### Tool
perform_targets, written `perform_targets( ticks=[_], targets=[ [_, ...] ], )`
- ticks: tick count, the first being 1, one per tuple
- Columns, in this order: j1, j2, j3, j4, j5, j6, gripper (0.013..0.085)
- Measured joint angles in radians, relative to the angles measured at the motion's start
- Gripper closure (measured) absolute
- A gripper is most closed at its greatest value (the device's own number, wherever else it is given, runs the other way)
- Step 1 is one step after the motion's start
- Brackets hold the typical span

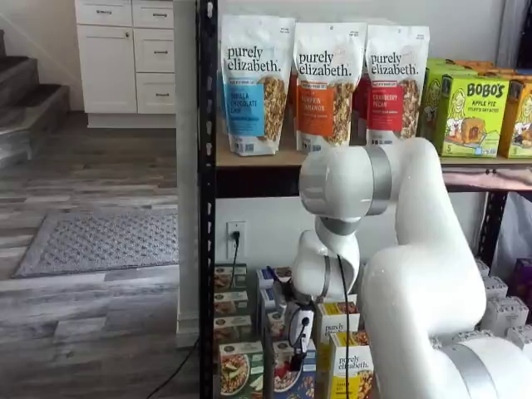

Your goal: Pick up the blue and white box that is on the bottom shelf, the second box from the left

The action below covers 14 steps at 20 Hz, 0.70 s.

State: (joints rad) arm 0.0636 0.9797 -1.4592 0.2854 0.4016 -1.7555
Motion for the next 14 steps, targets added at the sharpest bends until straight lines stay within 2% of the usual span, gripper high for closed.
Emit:
perform_targets(
  ticks=[5, 10, 14],
  targets=[
    [0.003, 0.022, -0.013, -0.028, -0.035, 0.026, 0.013],
    [-0.003, 0.037, -0.031, -0.079, -0.023, 0.066, 0.013],
    [-0.007, 0.042, -0.036, -0.088, -0.018, 0.07, 0.013]
  ],
)
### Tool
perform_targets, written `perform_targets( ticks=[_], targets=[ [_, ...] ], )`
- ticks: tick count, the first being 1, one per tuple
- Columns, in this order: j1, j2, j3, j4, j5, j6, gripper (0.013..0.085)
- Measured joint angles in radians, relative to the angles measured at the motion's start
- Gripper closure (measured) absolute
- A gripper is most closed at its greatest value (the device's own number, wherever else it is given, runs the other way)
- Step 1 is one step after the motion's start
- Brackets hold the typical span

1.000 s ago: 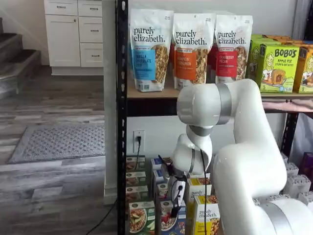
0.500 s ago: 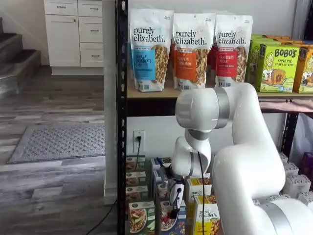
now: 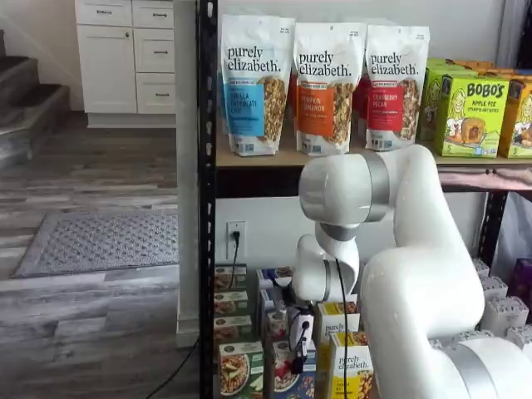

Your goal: Pick up the blue and white box that is on the bottom shelf, the second box from the left

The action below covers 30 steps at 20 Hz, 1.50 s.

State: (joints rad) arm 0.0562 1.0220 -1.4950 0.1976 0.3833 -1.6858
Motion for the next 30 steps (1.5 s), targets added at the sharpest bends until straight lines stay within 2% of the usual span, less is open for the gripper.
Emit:
perform_targets(
  ticks=[4, 6, 7, 10, 12, 13, 19, 20, 23, 26, 30],
  targets=[
    [-0.003, 0.005, -0.008, -0.018, 0.014, 0.013, 0.013],
    [-0.004, 0.007, -0.012, -0.013, 0.022, 0.009, 0.021],
    [-0.004, 0.008, -0.013, -0.008, 0.023, 0.004, 0.021],
    [-0.005, 0.009, -0.015, -0.006, 0.024, 0.002, 0.029],
    [-0.005, 0.009, -0.015, -0.004, 0.024, 0.0, 0.029],
    [-0.005, 0.009, -0.015, -0.002, 0.025, -0.003, 0.033],
    [-0.006, 0.004, -0.013, 0.004, 0.03, -0.007, 0.033],
    [-0.006, 0.002, -0.012, 0.002, 0.031, -0.006, 0.037],
    [-0.006, -0.003, -0.008, -0.003, 0.034, -0.002, 0.041],
    [-0.005, -0.008, 0.0, -0.006, 0.033, 0.002, 0.049],
    [-0.003, -0.013, 0.007, -0.033, 0.034, 0.028, 0.049]
  ],
)
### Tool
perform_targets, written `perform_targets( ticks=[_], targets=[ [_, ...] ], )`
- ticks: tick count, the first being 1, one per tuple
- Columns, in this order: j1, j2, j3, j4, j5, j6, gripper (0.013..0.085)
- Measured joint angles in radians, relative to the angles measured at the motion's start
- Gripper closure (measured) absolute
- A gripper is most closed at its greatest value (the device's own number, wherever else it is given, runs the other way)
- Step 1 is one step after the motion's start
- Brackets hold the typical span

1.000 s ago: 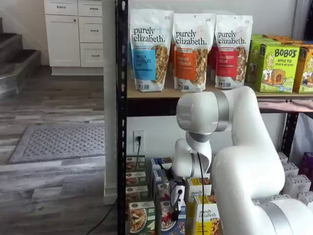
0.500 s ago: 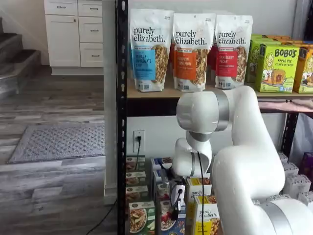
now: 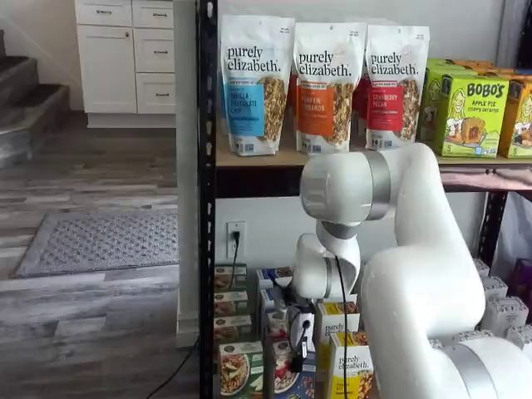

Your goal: Pick up the blue and white box that is on the bottom shelf, the second box from the left

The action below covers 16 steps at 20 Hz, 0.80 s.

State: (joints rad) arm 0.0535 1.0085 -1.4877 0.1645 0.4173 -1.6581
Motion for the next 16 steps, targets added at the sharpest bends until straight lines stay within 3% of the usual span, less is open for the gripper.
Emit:
perform_targets(
  ticks=[6, 16],
  targets=[
    [0.01, -0.032, 0.042, 0.034, 0.003, -0.02, 0.049],
    [0.028, -0.184, 0.256, 0.117, -0.063, -0.085, 0.049]
  ],
)
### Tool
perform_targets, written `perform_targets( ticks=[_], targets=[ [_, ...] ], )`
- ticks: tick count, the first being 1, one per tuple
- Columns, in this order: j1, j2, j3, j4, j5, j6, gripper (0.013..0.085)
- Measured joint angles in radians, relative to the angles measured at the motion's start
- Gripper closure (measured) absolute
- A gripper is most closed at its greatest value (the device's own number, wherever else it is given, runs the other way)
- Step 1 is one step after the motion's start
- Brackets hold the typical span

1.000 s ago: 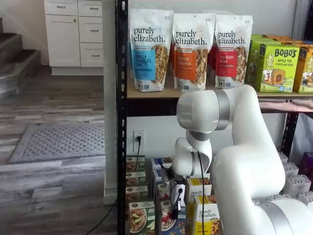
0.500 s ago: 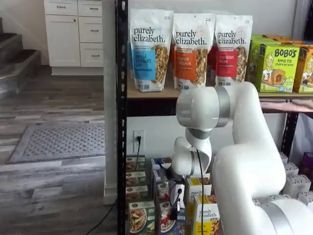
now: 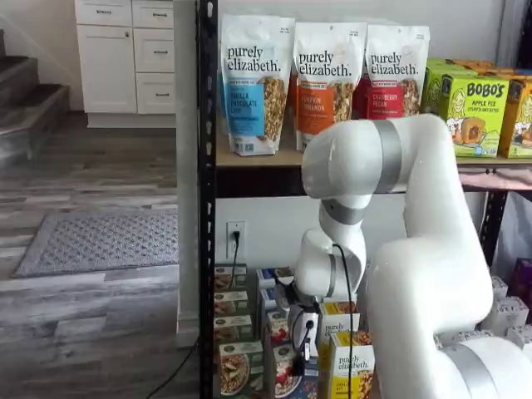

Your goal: Pick up the blue and white box that is on the bottom shelf, the second box from the left

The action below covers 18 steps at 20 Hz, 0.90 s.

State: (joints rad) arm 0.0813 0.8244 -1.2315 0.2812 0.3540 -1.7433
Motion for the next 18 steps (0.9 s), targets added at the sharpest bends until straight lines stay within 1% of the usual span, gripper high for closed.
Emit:
perform_targets(
  ticks=[3, 9, 11, 13, 15, 17, 18],
  targets=[
    [0.006, -0.054, 0.079, 0.014, -0.027, -0.009, 0.049],
    [0.019, -0.157, 0.21, 0.072, -0.037, -0.054, 0.049],
    [0.023, -0.204, 0.267, 0.092, -0.044, -0.07, 0.049],
    [0.024, -0.249, 0.318, 0.084, -0.047, -0.062, 0.049],
    [0.025, -0.287, 0.362, 0.043, -0.059, -0.023, 0.049],
    [0.026, -0.315, 0.39, 0.015, -0.06, 0.004, 0.049],
    [0.027, -0.334, 0.406, 0.011, -0.059, 0.01, 0.049]
  ],
)
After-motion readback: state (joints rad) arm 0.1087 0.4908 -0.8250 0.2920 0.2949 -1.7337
